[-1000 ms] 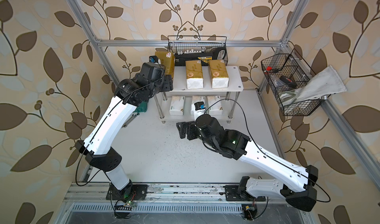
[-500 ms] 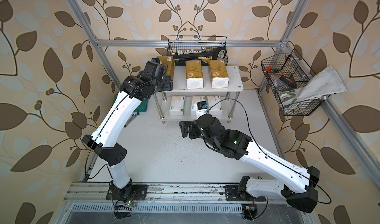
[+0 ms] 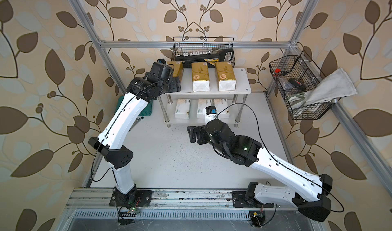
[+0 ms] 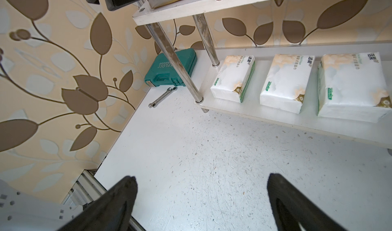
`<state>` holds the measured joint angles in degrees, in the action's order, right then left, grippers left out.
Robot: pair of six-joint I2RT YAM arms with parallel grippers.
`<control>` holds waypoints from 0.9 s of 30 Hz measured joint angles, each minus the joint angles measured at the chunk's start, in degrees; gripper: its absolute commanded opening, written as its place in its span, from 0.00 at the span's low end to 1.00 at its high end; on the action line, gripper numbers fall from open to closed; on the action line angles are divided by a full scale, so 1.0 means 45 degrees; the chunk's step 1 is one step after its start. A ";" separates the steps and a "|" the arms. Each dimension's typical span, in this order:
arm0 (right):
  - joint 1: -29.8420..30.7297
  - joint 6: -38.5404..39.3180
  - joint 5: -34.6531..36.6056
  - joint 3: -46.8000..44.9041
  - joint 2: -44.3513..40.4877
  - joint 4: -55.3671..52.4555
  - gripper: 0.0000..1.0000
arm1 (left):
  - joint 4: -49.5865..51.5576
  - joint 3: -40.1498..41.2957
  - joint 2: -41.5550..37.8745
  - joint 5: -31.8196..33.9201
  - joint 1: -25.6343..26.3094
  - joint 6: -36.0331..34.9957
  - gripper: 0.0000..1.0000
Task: Place the tissue boxes on the shelf by color
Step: Place a box of tissues on the shelf.
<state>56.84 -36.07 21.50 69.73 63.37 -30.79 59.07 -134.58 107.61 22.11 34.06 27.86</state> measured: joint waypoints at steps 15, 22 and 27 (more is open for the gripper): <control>-0.0005 -0.0083 -0.0015 -0.0141 0.0000 -0.0019 0.99 | -0.0053 0.0000 0.0078 -0.0306 0.0000 0.0160 0.99; -0.0005 -0.0117 -0.0015 -0.0165 0.0000 -0.0019 0.99 | -0.0068 0.0000 0.0058 -0.0656 0.0005 0.0165 0.99; -0.0005 -0.0117 -0.0015 -0.0165 0.0000 -0.0019 0.99 | -0.0165 0.0219 -0.0165 -0.0743 0.0005 0.0165 0.99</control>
<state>56.82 -36.60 21.43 68.99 63.37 -30.87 58.33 -133.60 106.87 18.76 34.09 28.60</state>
